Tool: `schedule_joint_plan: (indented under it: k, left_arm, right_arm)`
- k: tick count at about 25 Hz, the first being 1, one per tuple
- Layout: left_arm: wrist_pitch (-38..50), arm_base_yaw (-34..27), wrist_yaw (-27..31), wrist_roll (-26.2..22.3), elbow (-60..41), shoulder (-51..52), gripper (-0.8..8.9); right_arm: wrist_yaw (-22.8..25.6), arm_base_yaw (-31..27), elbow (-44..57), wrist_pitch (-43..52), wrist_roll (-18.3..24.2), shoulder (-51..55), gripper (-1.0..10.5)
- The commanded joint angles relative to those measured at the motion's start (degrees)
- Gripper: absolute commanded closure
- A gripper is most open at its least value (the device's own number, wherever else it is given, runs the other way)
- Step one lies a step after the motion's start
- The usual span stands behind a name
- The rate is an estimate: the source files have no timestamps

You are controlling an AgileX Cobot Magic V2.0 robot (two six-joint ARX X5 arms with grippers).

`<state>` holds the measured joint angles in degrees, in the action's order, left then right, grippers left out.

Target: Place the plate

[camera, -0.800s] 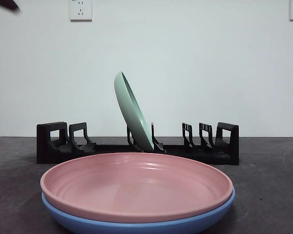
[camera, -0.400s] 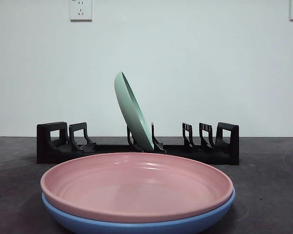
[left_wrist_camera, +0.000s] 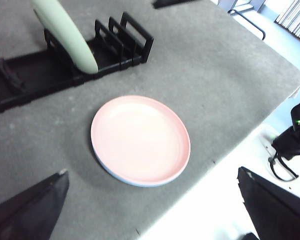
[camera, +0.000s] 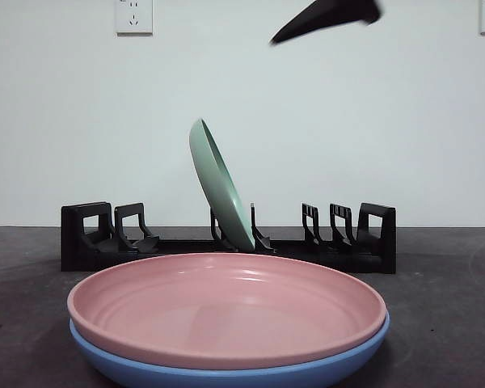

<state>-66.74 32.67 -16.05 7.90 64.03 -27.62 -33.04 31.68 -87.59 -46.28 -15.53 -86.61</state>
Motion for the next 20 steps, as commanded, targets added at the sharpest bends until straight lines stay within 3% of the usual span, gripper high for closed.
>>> schedule_joint_plan:
  k: [1,9,15,16,20]
  left_arm:
    - [-0.8,0.3,-0.1,0.7,1.2,0.2,2.83]
    - [-1.6,0.3,-0.1,0.7,1.2,0.8,2.83]
    - [-1.6,0.3,-0.1,0.4,1.2,0.9,2.83]
    - [-0.9,0.3,-0.1,-2.4,1.2,0.9,2.83]
    - [-1.0,0.3,-0.1,-2.9,1.2,0.9,2.83]
  right_arm:
    - [2.9,1.4,-9.0,-2.3,0.4,-8.1,5.6]
    - [7.9,2.2,-26.1,-3.7,0.7,-24.0,5.6]
    - [11.0,2.1,-29.1,0.2,0.7,-29.9,5.6]
    - [11.9,1.2,-29.1,5.7,-4.7,-34.8,9.1]
    - [11.8,1.2,-29.1,5.1,-5.1,-34.8,9.4]
